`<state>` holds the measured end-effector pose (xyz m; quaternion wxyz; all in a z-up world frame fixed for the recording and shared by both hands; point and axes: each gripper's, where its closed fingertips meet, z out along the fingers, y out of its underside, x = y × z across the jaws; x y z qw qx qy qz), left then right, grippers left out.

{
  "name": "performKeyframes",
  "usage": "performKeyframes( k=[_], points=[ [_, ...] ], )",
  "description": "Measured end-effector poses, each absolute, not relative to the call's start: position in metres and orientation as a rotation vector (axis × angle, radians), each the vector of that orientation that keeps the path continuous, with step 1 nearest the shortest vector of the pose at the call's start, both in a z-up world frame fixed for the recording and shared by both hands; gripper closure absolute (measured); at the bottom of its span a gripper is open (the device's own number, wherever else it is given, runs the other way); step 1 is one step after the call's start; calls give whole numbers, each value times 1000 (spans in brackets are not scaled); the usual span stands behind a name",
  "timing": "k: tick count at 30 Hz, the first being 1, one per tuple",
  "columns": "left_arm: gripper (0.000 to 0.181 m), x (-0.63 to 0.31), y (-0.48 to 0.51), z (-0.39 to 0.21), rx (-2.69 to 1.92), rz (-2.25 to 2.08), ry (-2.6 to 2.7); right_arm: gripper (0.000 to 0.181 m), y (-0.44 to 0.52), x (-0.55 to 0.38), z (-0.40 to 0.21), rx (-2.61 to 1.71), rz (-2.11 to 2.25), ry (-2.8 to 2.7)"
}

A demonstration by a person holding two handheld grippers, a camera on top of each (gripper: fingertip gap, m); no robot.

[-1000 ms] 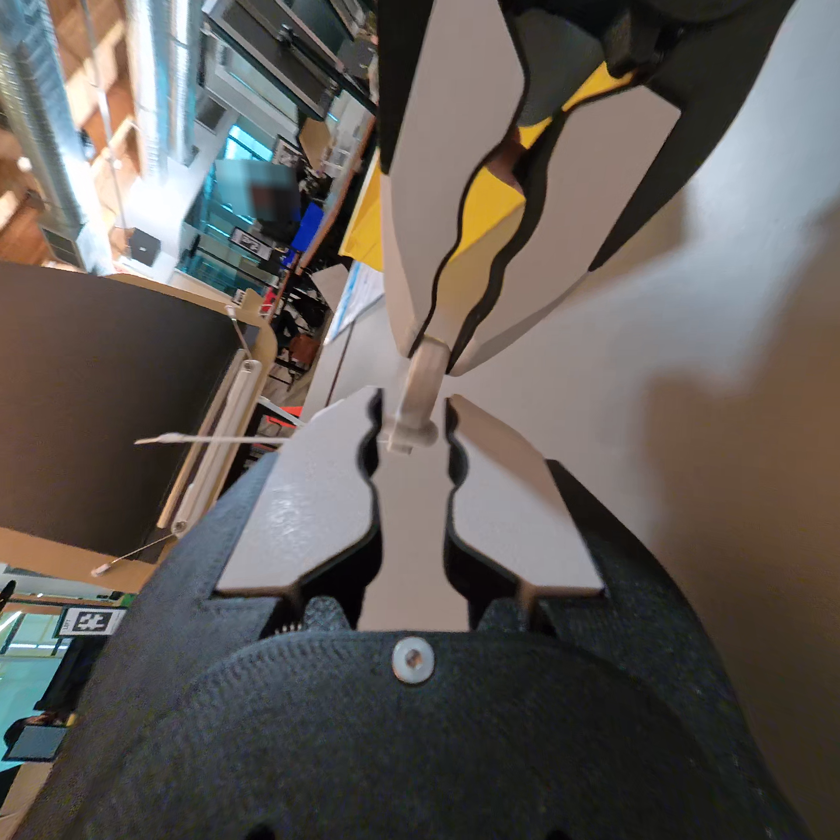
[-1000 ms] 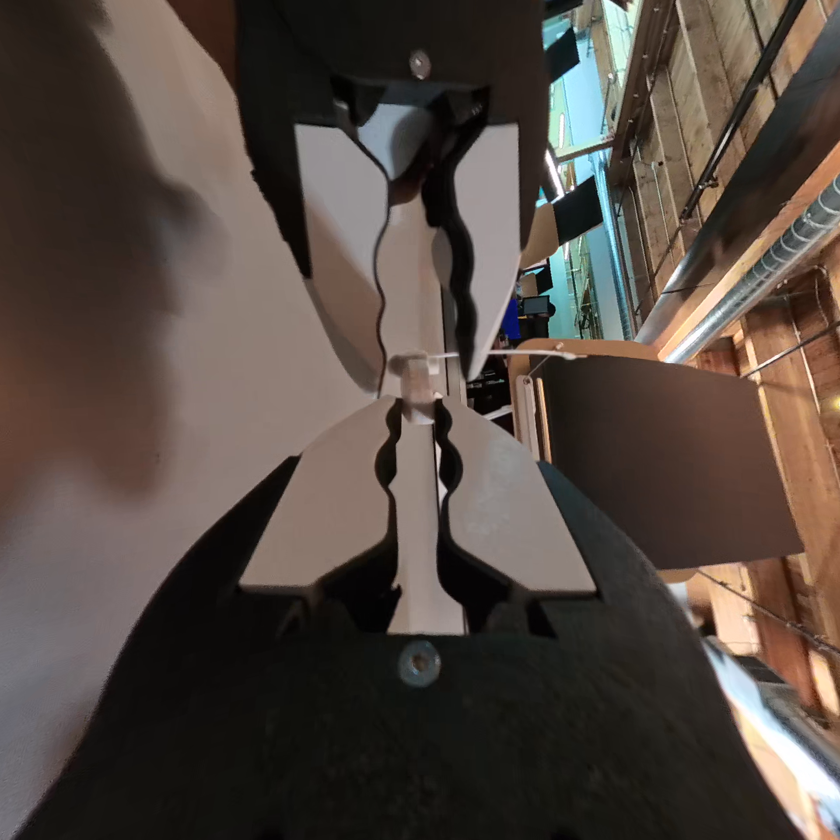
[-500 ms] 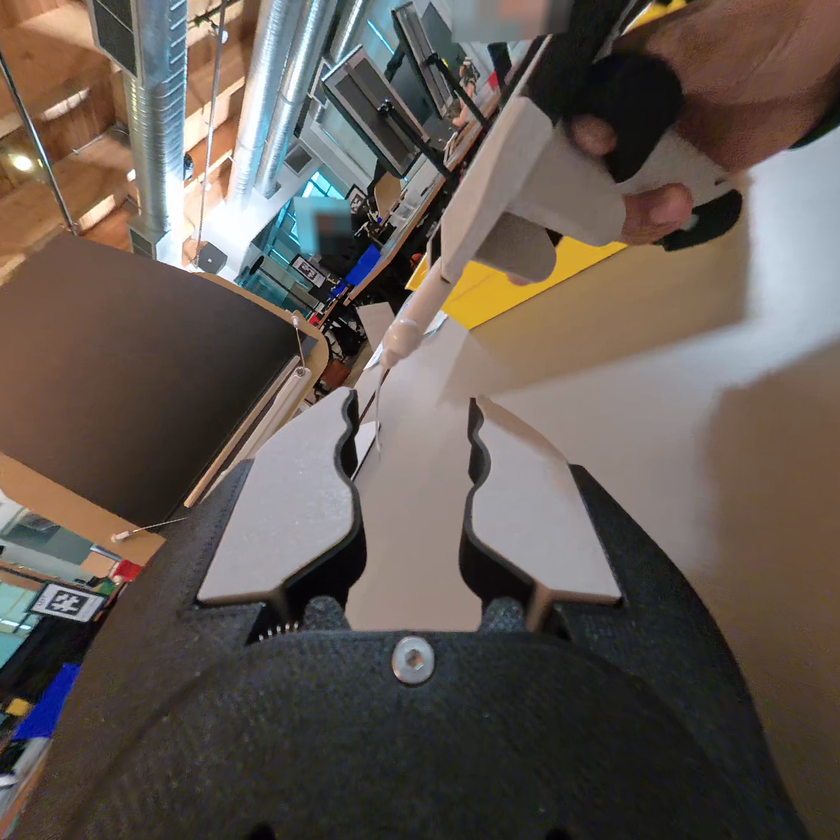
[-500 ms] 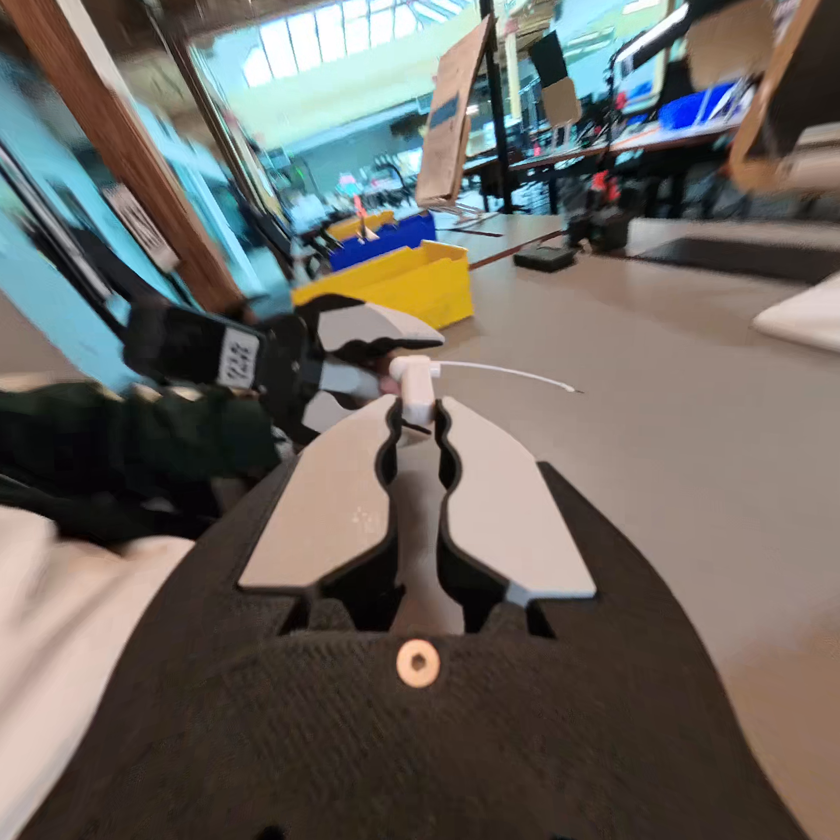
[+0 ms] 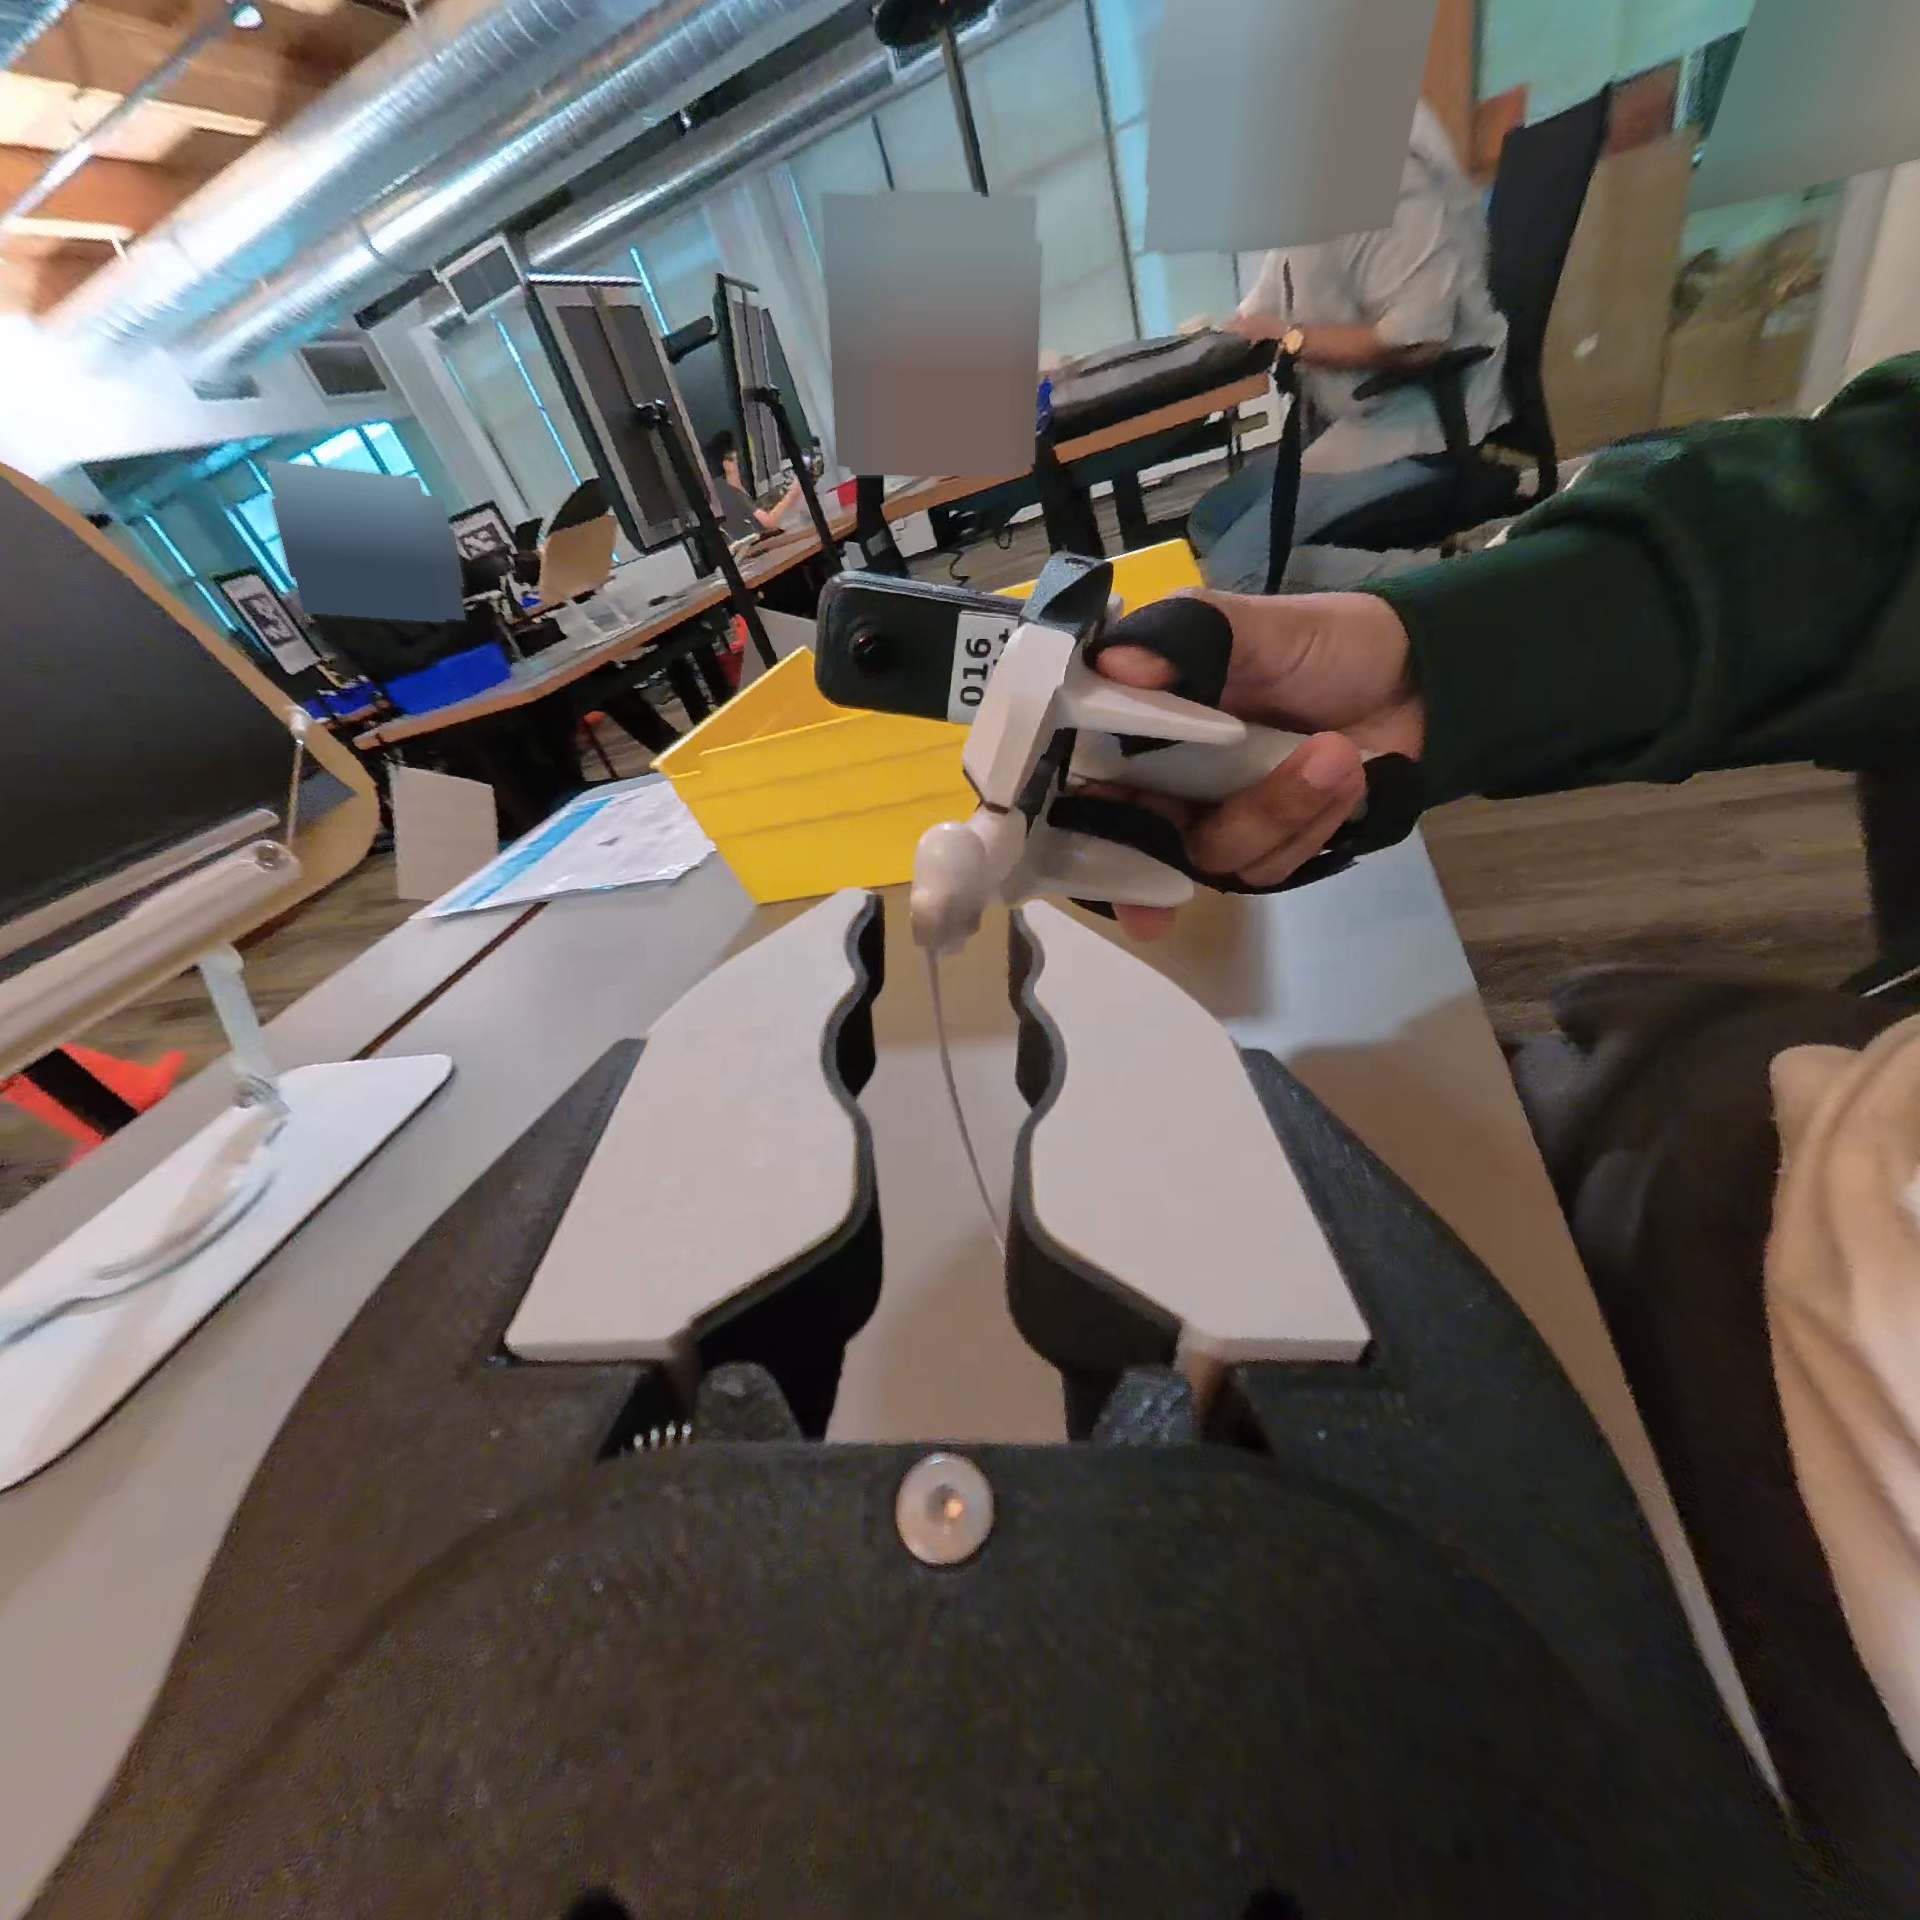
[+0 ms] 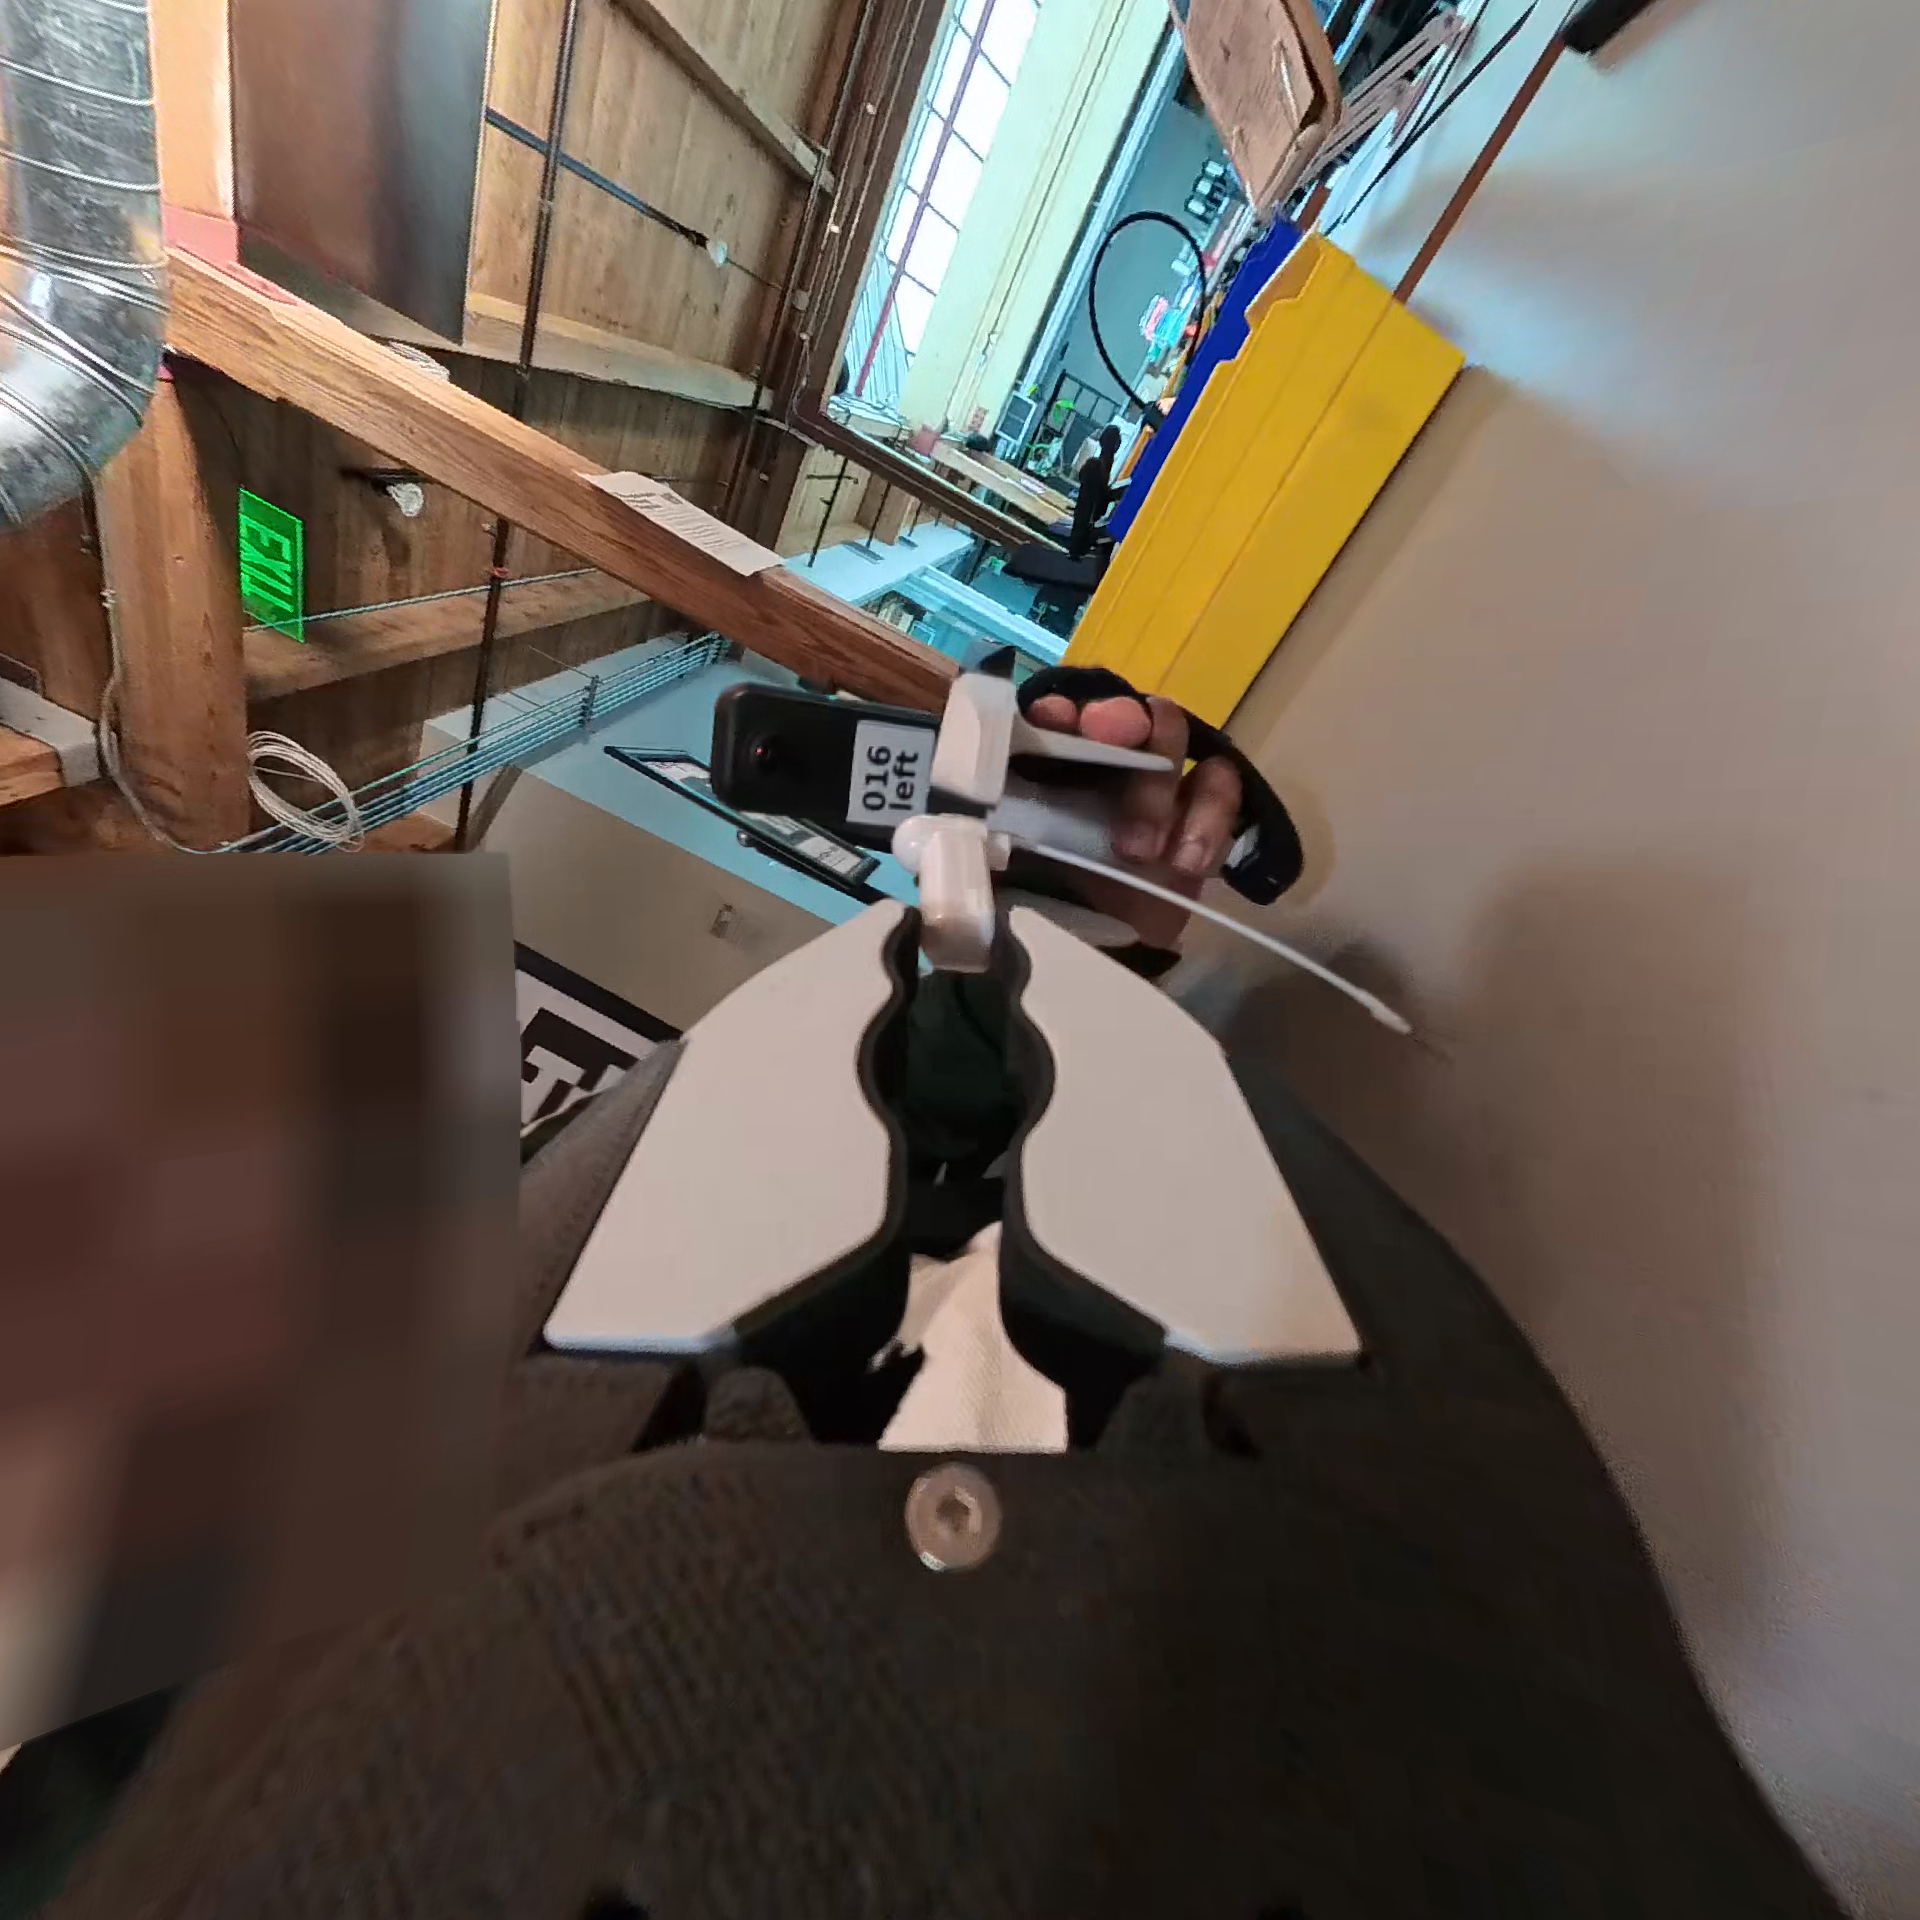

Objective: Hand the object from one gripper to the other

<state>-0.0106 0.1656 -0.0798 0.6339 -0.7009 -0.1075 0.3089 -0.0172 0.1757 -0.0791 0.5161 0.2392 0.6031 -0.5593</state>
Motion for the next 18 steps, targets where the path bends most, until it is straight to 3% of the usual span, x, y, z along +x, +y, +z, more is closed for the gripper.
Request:
performKeyframes(
  k=[4,9,11,14,18],
  points=[
    [170,-9,165,-79,-1597,645,-254,167,175,-17,-78,570,-1361,1412],
    [170,-13,159,-74,-1545,519,-361,117,177,-52,-72,593,-1803,1577],
    [169,-15,154,-72,-1493,420,-426,107,187,-66,-59,526,-2085,1689],
    [169,-20,144,-69,-1399,303,-516,114,195,-63,-44,288,-2370,1924],
    [169,-23,138,-71,-1388,271,-558,145,185,-46,-56,46,-2366,2196]
  ],
)
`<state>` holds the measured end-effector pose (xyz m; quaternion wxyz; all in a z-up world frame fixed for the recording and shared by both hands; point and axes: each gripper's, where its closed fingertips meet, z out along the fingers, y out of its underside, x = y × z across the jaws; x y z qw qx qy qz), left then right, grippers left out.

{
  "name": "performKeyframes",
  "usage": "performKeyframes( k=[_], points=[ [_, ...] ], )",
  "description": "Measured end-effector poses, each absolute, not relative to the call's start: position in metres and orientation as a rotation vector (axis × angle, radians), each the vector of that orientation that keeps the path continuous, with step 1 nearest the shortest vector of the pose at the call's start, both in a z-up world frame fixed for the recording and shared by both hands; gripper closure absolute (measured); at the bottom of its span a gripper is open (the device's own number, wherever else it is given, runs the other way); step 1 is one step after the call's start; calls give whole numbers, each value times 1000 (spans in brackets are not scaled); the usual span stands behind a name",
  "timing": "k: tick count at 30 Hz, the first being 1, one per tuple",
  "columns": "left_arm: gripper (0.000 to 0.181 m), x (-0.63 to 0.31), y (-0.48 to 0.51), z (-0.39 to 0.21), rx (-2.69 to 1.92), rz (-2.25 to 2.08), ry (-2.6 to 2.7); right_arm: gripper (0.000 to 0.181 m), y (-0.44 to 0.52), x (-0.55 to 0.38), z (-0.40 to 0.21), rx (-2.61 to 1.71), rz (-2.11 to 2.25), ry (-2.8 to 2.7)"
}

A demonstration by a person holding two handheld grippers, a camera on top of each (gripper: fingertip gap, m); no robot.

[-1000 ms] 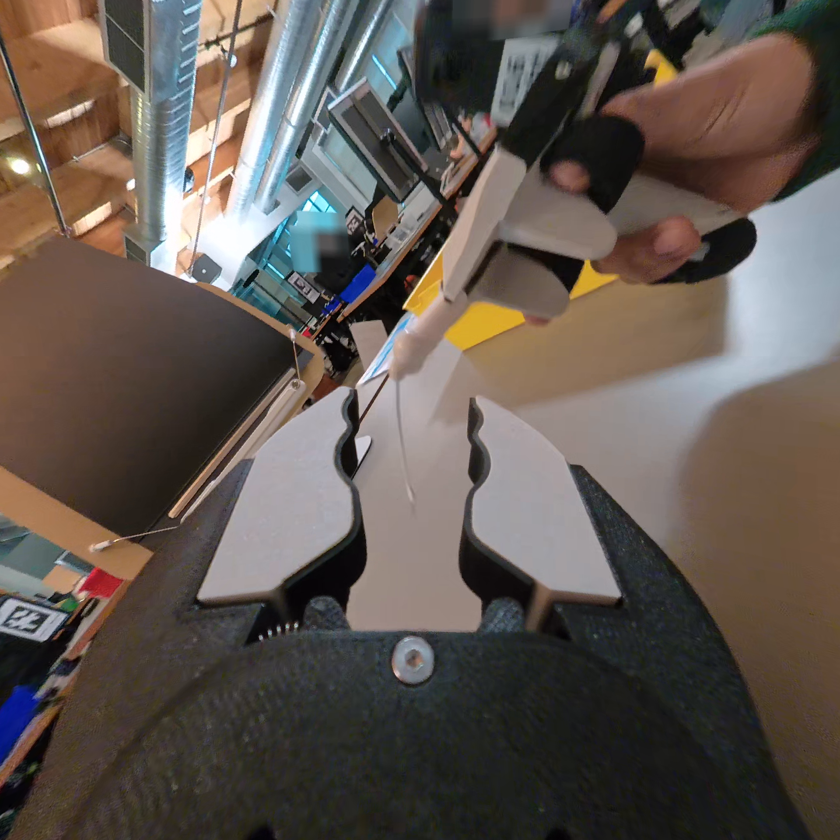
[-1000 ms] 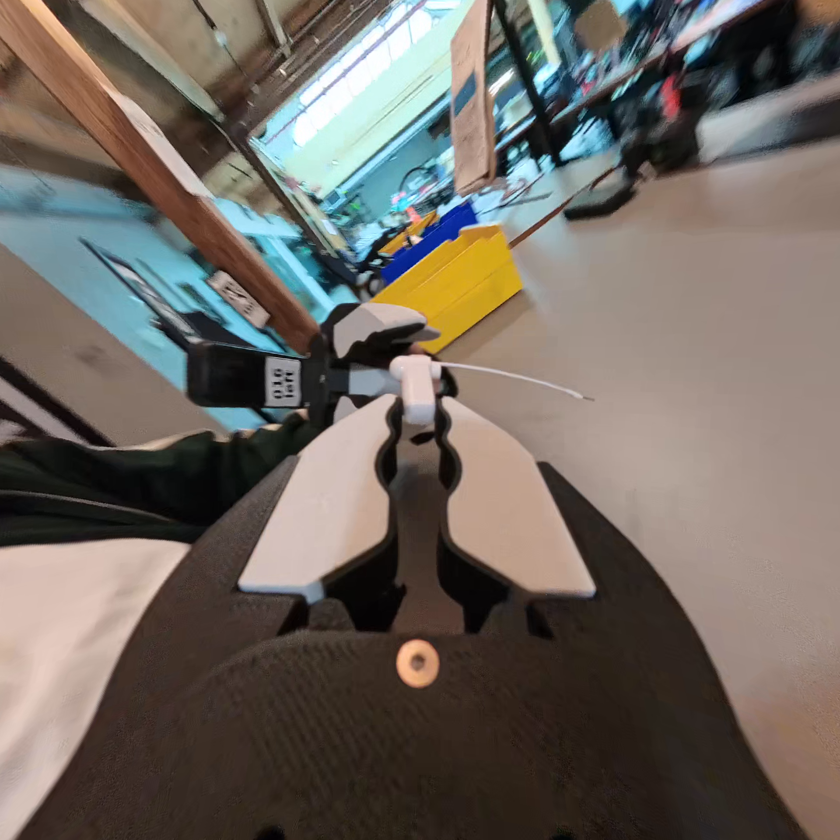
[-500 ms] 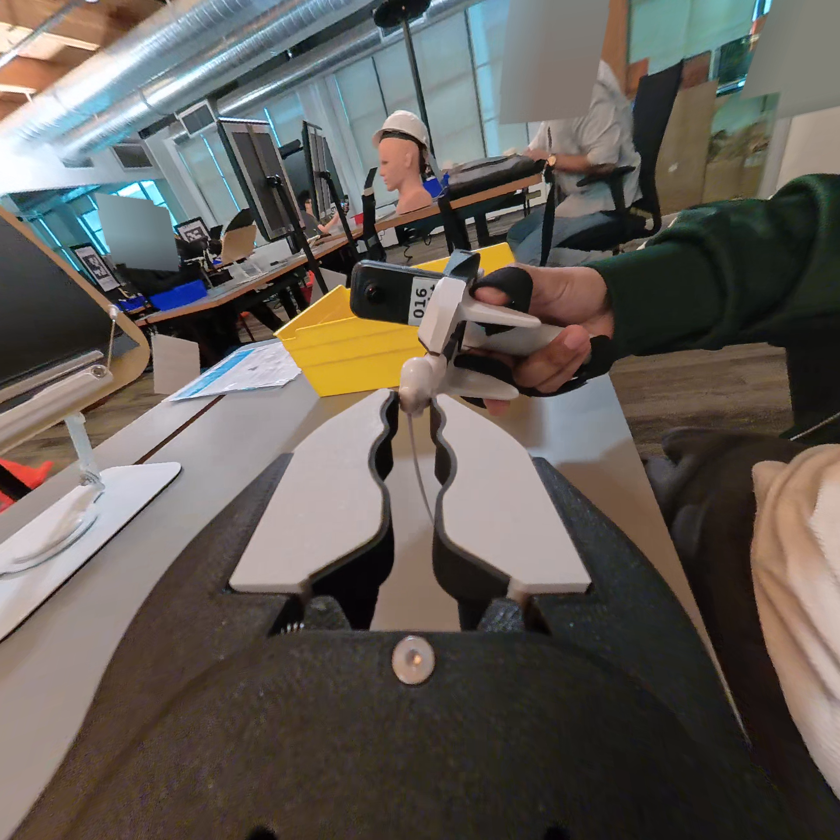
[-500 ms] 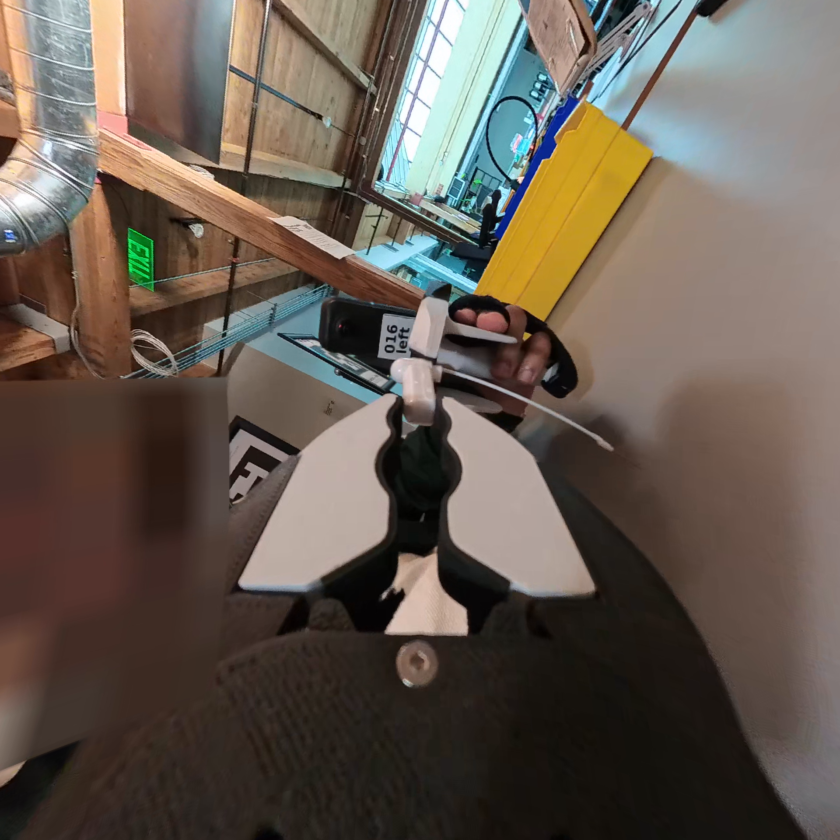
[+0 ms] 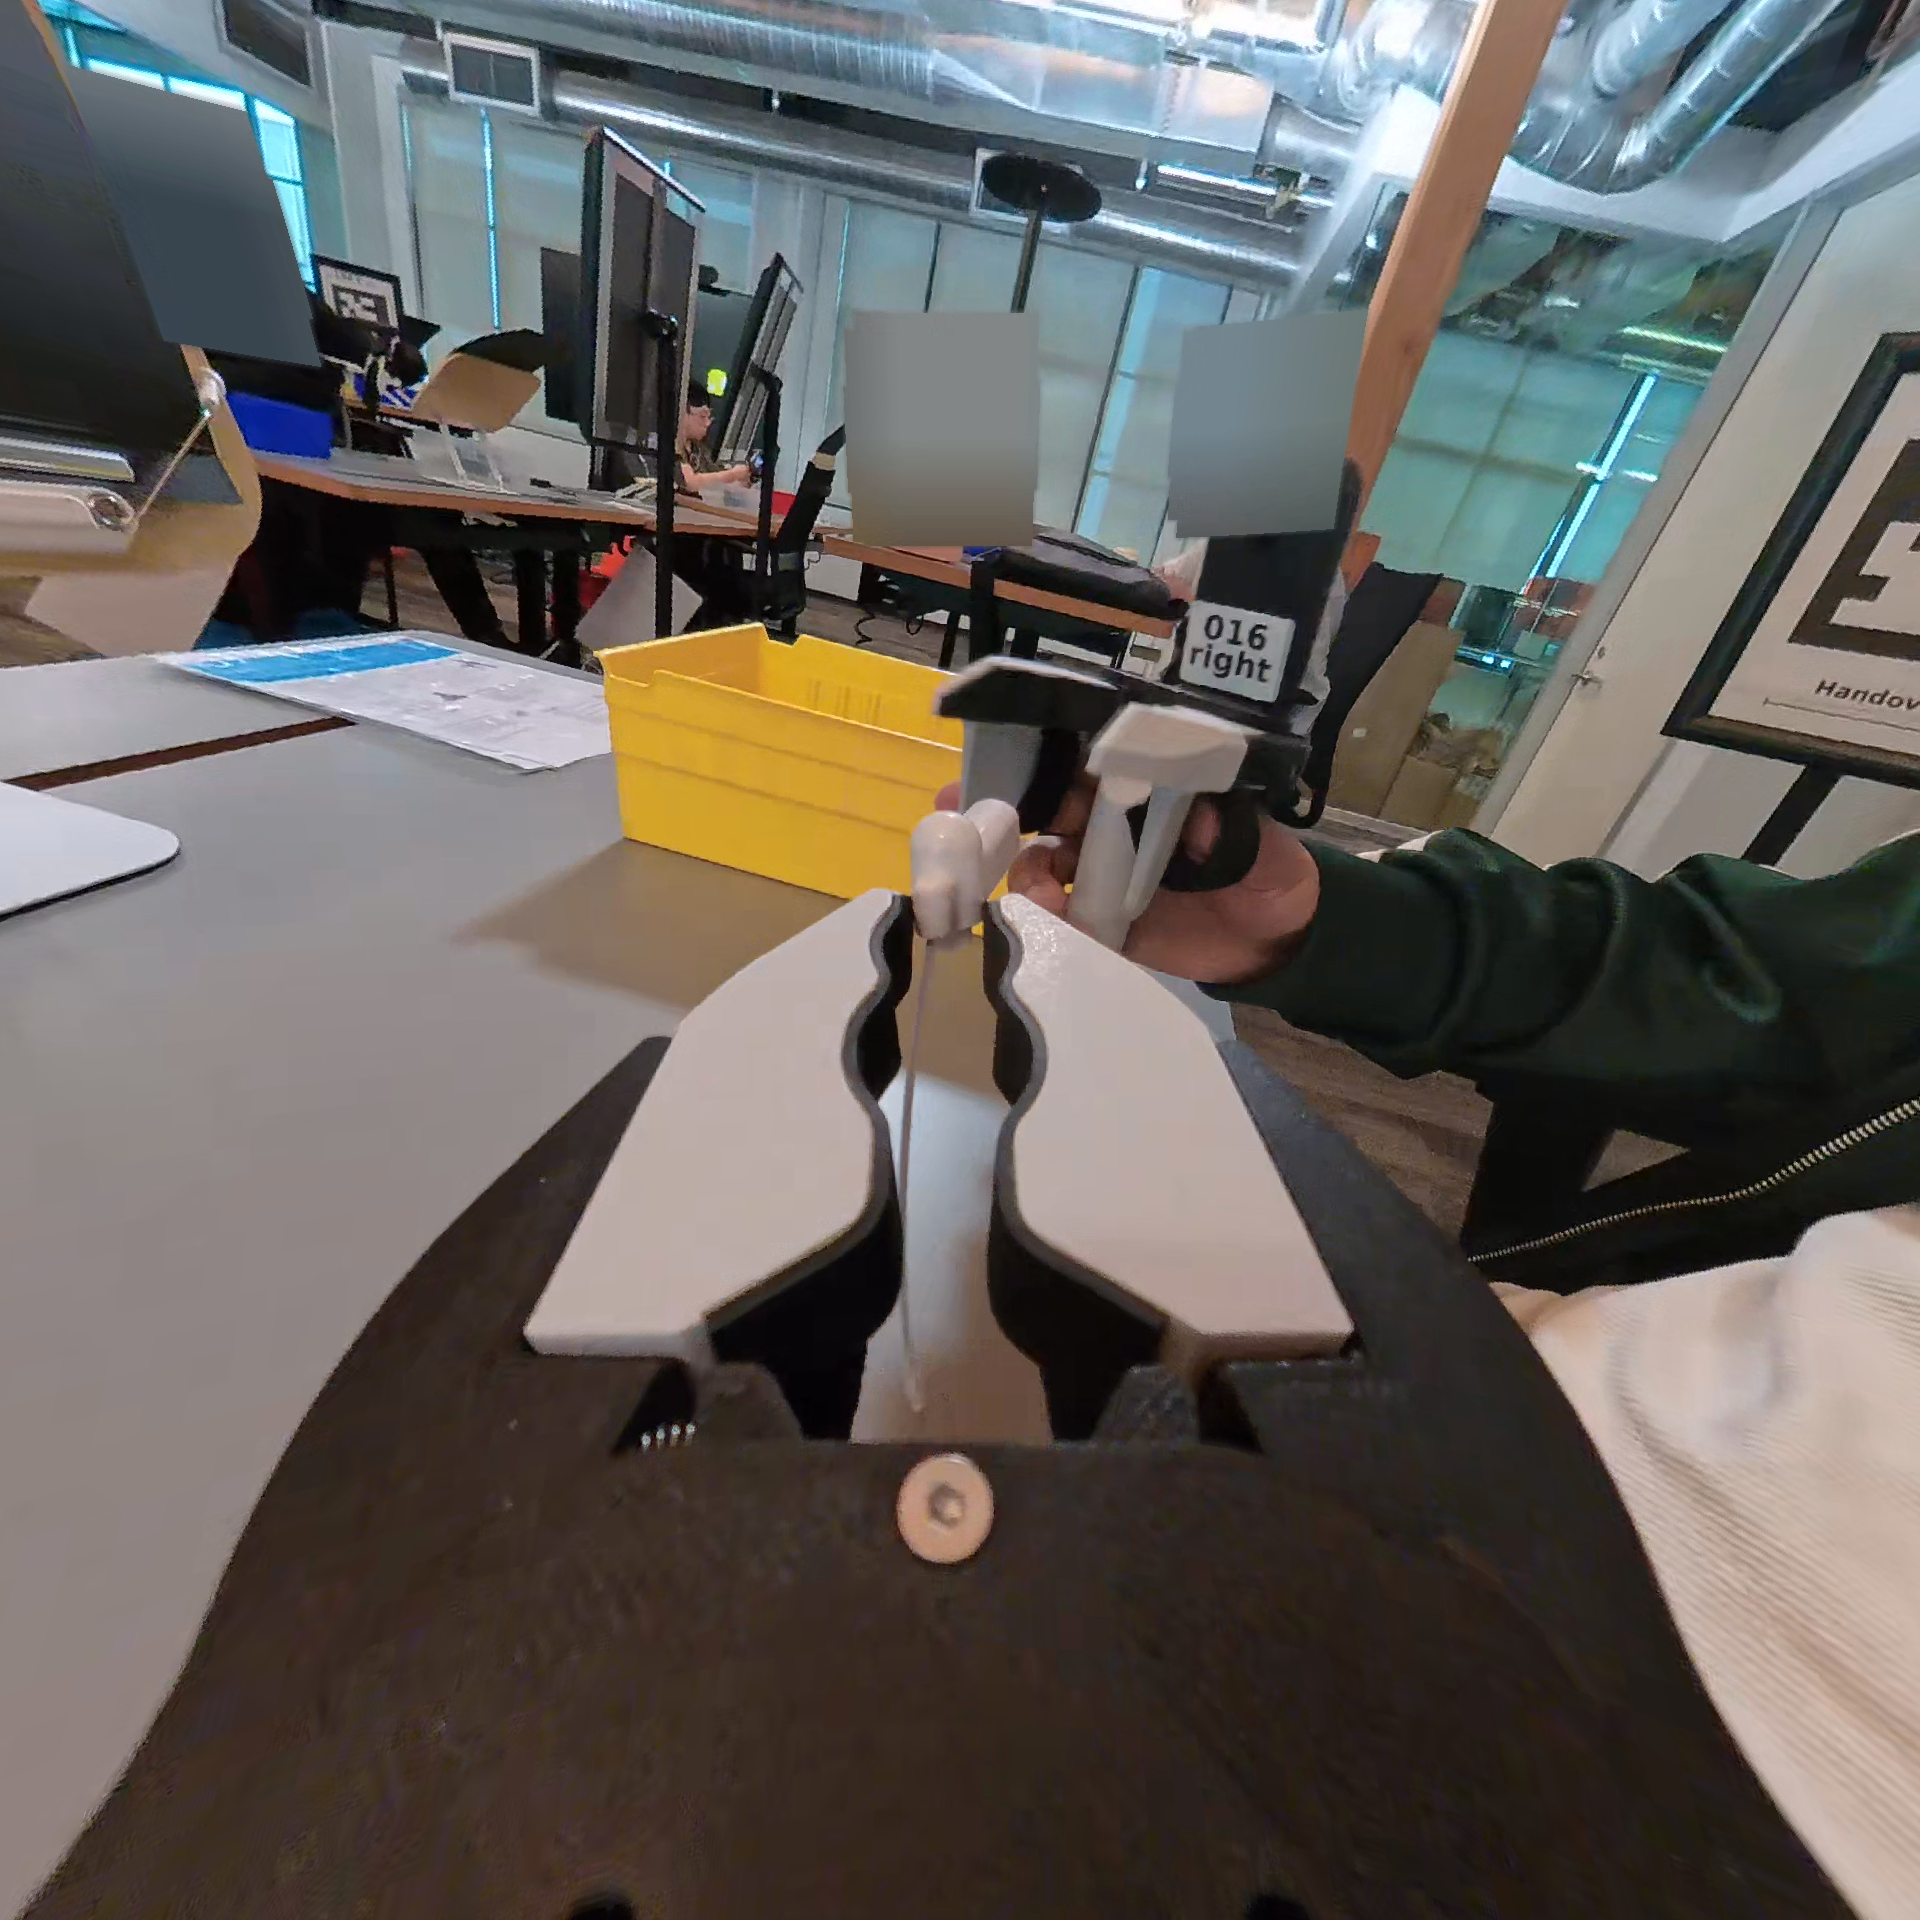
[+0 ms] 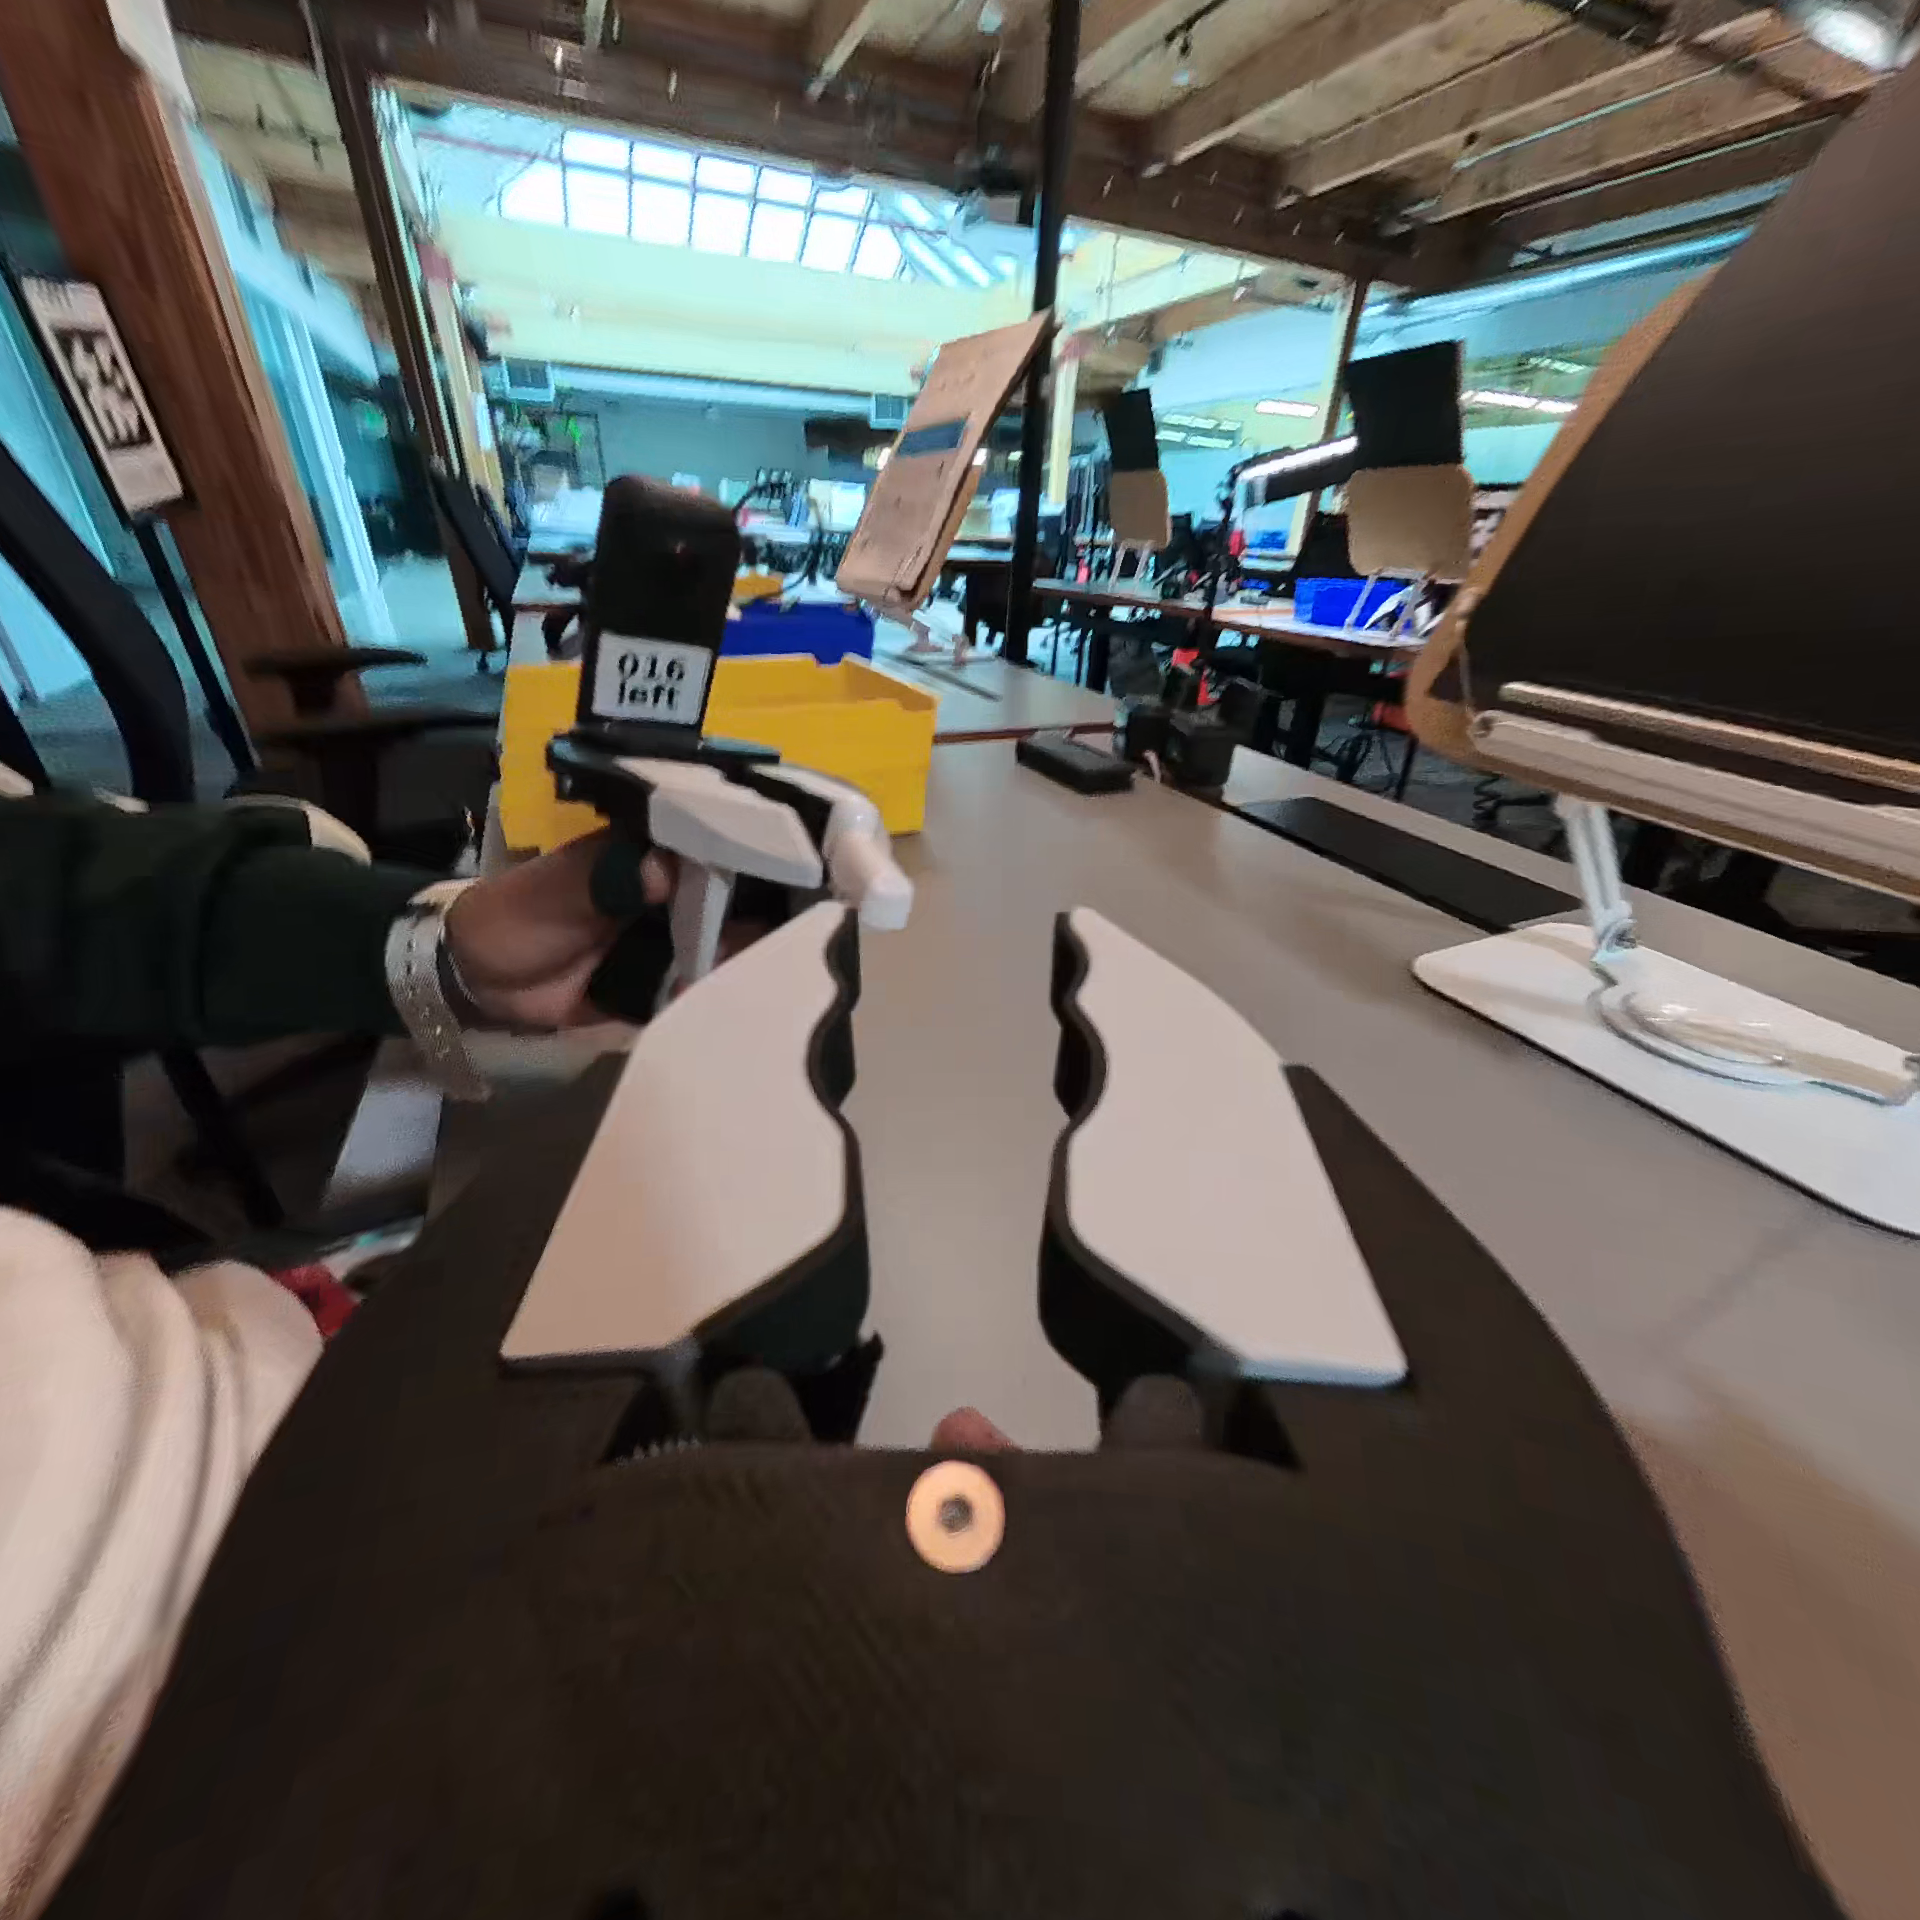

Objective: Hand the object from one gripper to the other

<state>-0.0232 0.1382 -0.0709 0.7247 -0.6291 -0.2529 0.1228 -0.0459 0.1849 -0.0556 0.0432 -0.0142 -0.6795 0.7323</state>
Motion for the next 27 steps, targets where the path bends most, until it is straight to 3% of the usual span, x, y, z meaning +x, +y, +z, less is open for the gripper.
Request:
performKeyframes(
  k=[12,18,19,22,27],
  points=[
    [169,-12,158,-73,-1450,282,-476,168,171,-21,-70,-71,2313,-2330],
    [169,-10,159,-70,-1427,303,-437,169,172,-17,-63,-91,2316,-2348],
    [168,-11,158,-69,-1414,329,-433,169,174,-18,-59,-97,2327,-2326],
    [142,-17,152,-66,-1385,393,-475,169,189,-27,-28,-122,2375,-2211],
    [140,-21,150,-81,-1438,278,-560,169,256,-64,60,-235,2389,-1937]
  ],
)
